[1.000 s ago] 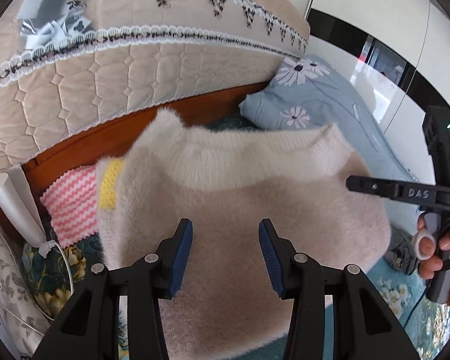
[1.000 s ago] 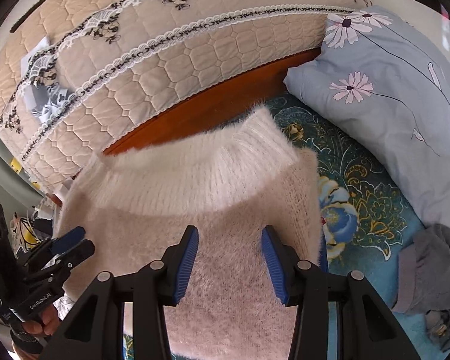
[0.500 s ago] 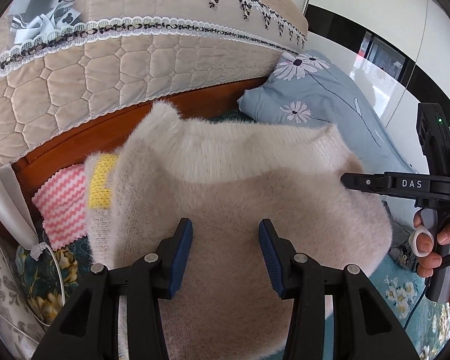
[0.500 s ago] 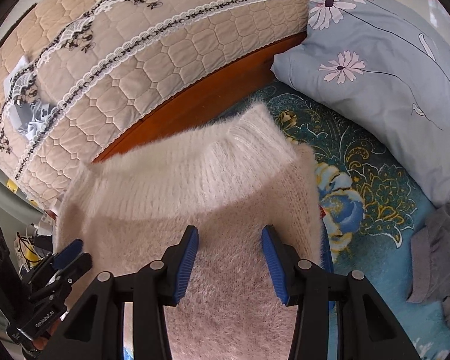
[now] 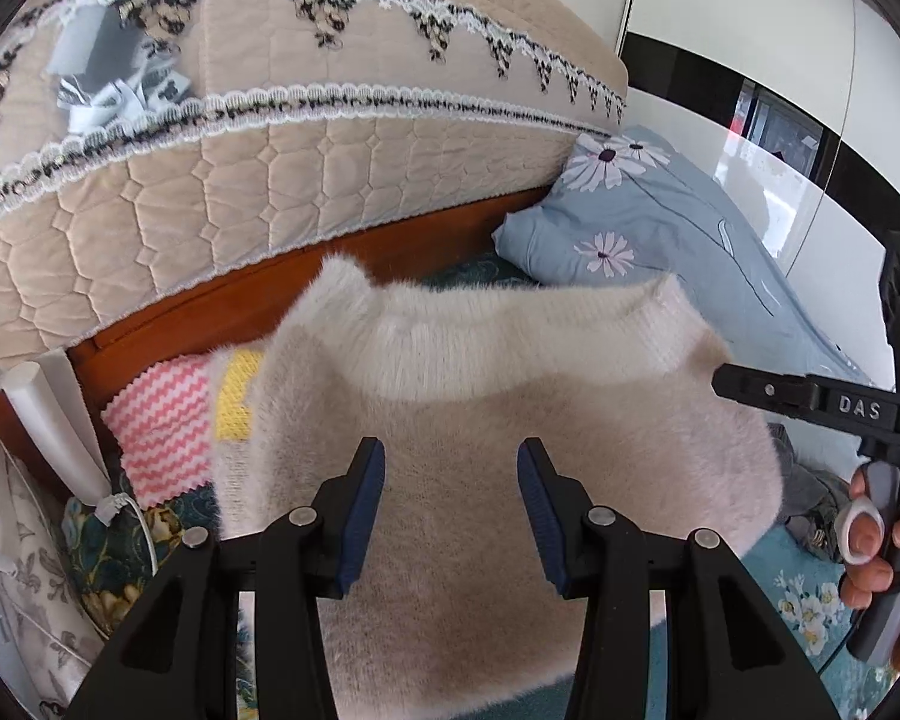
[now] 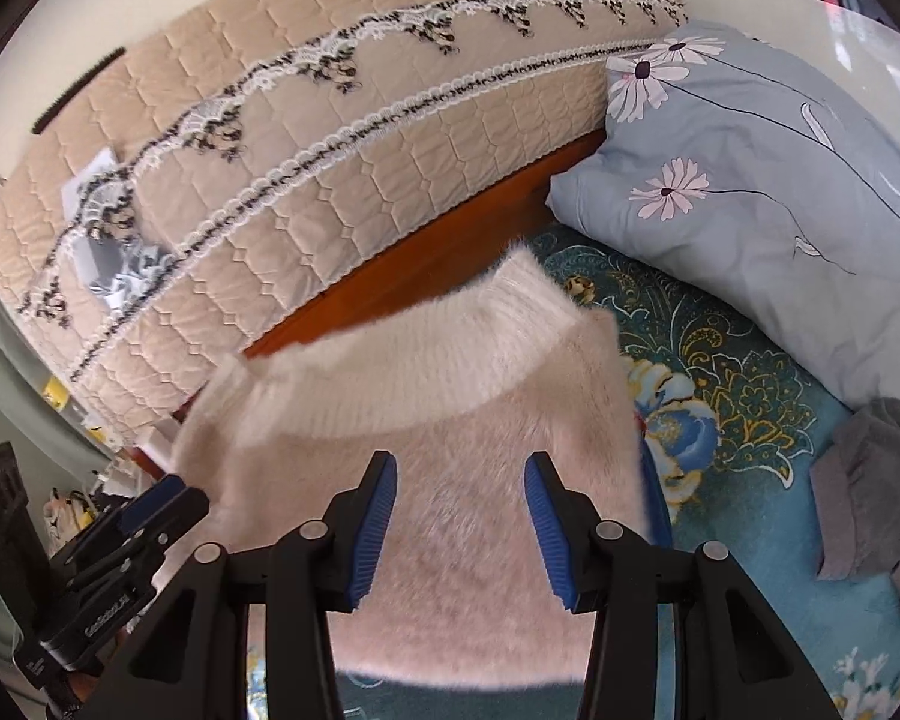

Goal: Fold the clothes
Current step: 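Lower the sweater onto the yellow and blue folded clothes with both grippers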

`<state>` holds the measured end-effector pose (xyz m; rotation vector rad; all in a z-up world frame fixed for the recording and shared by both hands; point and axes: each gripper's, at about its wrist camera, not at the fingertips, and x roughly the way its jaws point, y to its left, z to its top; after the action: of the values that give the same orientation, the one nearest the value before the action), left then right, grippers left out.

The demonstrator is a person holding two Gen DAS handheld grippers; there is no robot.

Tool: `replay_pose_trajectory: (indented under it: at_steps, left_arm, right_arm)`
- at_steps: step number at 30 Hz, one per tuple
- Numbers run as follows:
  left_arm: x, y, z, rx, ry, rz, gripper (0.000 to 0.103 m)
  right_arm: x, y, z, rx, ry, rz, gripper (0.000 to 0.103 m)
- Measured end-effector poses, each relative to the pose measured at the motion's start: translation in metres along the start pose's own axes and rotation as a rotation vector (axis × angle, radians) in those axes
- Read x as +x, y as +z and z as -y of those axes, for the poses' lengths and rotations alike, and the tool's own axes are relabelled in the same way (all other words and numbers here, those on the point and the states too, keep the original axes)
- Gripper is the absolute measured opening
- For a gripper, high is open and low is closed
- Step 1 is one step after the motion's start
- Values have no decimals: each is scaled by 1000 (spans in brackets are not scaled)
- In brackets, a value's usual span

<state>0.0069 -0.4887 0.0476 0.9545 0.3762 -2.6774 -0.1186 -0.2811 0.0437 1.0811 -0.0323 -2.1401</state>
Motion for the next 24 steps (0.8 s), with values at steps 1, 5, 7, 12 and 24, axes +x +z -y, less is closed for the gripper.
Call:
replay_pose_trajectory:
  at_steps: [1, 5, 7, 12, 24]
  left_arm:
    - [-6, 0, 4, 10, 11, 10, 47]
    - [-22, -1, 15, 13, 27, 32, 47]
    - [-28, -2, 19, 5, 35, 31, 47]
    - [-37, -13, 36, 36, 69, 29, 52]
    - [-52, -39, 59, -27, 61, 26, 64]
  right_arm:
    - [-4, -5, -1, -3, 5, 2, 49]
    - [-18, -29, -7, -33, 14, -1, 49]
    - [-22, -43, -9, -55, 9, -7, 49]
    - [-23, -78, -3, -35, 6, -44, 49]
    - [-20, -138, 11, -4, -68, -51, 58]
